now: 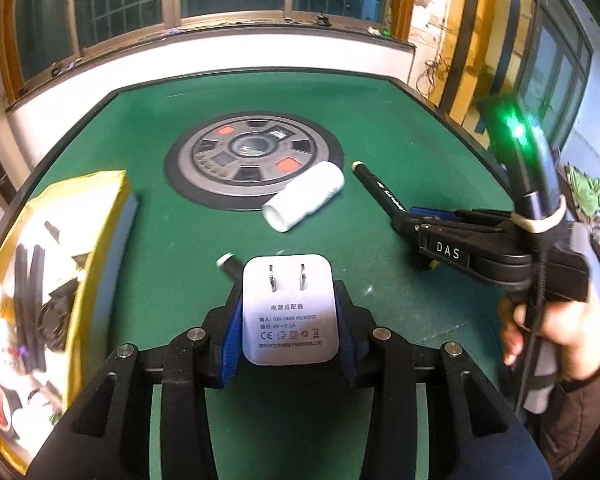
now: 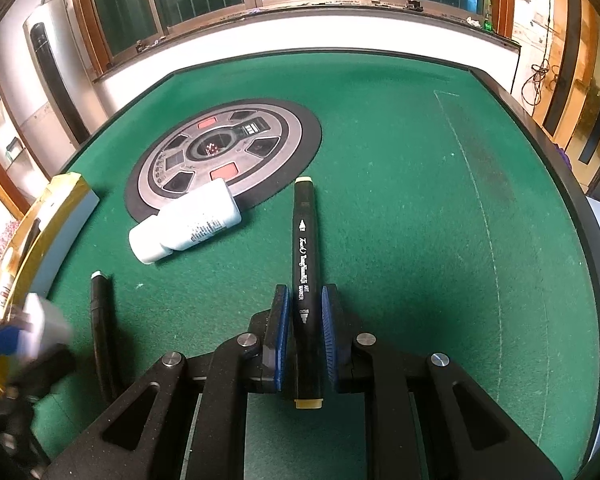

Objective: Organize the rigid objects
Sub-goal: 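Carry the charger and the marker toward the tray with both grippers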

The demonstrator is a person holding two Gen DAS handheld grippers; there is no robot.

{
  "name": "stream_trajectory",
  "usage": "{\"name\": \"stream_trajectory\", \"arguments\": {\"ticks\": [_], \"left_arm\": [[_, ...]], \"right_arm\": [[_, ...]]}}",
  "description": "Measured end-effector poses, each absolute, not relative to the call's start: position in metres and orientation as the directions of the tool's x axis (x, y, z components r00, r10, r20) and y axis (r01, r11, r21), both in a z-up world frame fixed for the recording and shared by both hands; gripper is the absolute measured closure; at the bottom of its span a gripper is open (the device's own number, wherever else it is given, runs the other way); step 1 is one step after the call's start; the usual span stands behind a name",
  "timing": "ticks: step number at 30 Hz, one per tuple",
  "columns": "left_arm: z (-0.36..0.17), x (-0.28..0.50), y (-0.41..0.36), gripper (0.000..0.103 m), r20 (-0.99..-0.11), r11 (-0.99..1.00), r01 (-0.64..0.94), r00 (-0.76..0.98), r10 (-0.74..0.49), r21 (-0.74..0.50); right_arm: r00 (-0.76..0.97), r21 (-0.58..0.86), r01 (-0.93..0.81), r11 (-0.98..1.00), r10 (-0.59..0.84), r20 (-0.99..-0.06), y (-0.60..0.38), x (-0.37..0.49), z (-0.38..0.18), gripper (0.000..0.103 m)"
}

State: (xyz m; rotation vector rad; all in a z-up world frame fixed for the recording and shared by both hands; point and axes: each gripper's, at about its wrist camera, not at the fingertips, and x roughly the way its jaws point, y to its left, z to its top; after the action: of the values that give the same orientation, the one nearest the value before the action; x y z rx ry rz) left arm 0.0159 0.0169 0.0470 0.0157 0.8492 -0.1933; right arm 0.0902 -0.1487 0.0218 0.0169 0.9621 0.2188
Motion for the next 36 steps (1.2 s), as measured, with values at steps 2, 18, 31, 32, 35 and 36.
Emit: {"name": "stream_trajectory", "arguments": {"ticks": [2, 18, 31, 32, 35, 36], "left_arm": [[0.050, 0.009, 0.026, 0.065, -0.742, 0.984, 0.163, 0.651, -0.162, -0.072], [0.059, -0.018, 0.067, 0.065, -0.708, 0.997, 0.051, 0.701, -0.081, -0.064], [0.064, -0.038, 0.108, 0.065, -0.689, 0.998, -0.027, 0.724, -0.025, -0.065], [0.064, -0.041, 0.114, 0.065, -0.690, 0.997, -0.034, 0.723, -0.026, -0.074], [0.061, -0.056, 0.134, 0.065, -0.695, 0.993, -0.069, 0.719, -0.018, -0.097], [0.061, -0.062, 0.141, 0.065, -0.695, 0.992, -0.083, 0.719, -0.011, -0.100]], "right_arm": [[0.547, 0.099, -0.178, 0.979, 0.182, -0.817, -0.147, 0.091, 0.019, 0.089], [0.617, 0.031, -0.176, 0.984, 0.135, -0.775, -0.135, 0.090, 0.023, 0.090], [0.648, 0.183, -0.236, 0.955, 0.294, -0.702, -0.123, 0.048, 0.046, 0.090], [0.647, 0.186, -0.244, 0.952, 0.303, -0.700, -0.119, 0.046, 0.046, 0.090], [0.643, 0.199, -0.267, 0.943, 0.328, -0.692, -0.113, 0.040, 0.046, 0.090], [0.642, 0.202, -0.271, 0.941, 0.333, -0.690, -0.112, 0.039, 0.047, 0.090]]}}
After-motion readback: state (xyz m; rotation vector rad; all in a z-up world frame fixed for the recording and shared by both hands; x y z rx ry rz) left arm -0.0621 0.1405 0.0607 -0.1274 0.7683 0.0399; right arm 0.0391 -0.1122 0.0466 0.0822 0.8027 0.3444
